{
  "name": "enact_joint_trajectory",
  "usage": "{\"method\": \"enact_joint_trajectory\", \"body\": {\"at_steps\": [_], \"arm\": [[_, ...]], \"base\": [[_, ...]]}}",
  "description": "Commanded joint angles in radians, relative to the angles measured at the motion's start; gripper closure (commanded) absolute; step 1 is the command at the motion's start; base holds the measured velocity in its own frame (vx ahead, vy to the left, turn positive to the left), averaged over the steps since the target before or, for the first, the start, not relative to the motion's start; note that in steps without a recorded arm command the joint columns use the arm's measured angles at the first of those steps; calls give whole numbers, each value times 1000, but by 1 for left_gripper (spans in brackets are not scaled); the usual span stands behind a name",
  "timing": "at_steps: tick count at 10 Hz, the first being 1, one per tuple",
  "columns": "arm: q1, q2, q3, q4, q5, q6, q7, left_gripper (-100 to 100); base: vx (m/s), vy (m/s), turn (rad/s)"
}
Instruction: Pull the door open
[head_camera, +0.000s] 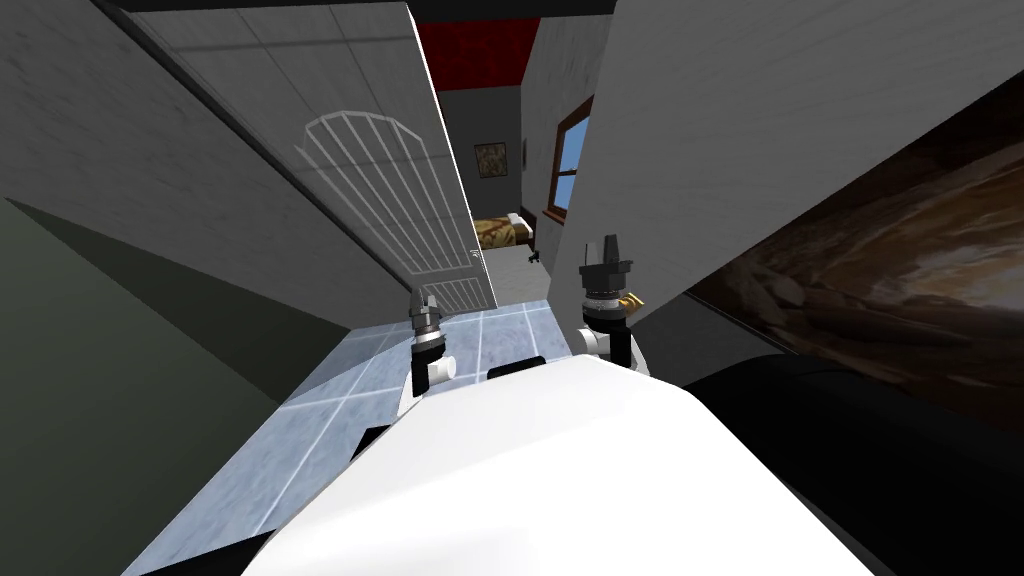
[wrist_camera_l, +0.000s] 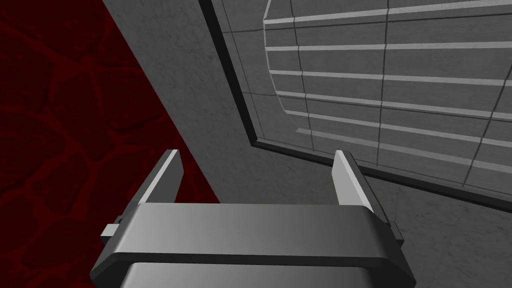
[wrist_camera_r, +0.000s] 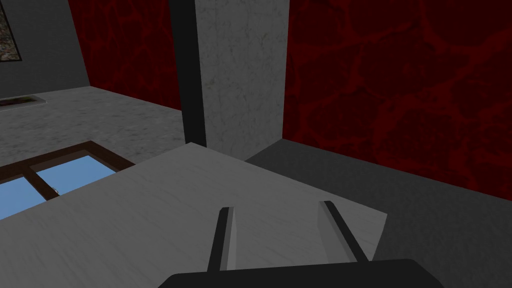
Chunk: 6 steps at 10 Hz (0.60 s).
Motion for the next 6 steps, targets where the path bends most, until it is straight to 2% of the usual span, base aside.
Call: {"method": "enact_joint_trajectory", "body": {"at_steps": [1, 2, 6], "arm": [[-15, 5, 2, 35, 3, 14, 8, -100], [-33, 9, 5, 74, 6, 26, 15, -100], [-71, 17, 11, 152, 12, 50, 30, -100]], "base": [[151, 6, -52], [152, -14, -69], [115, -9, -46]]}}
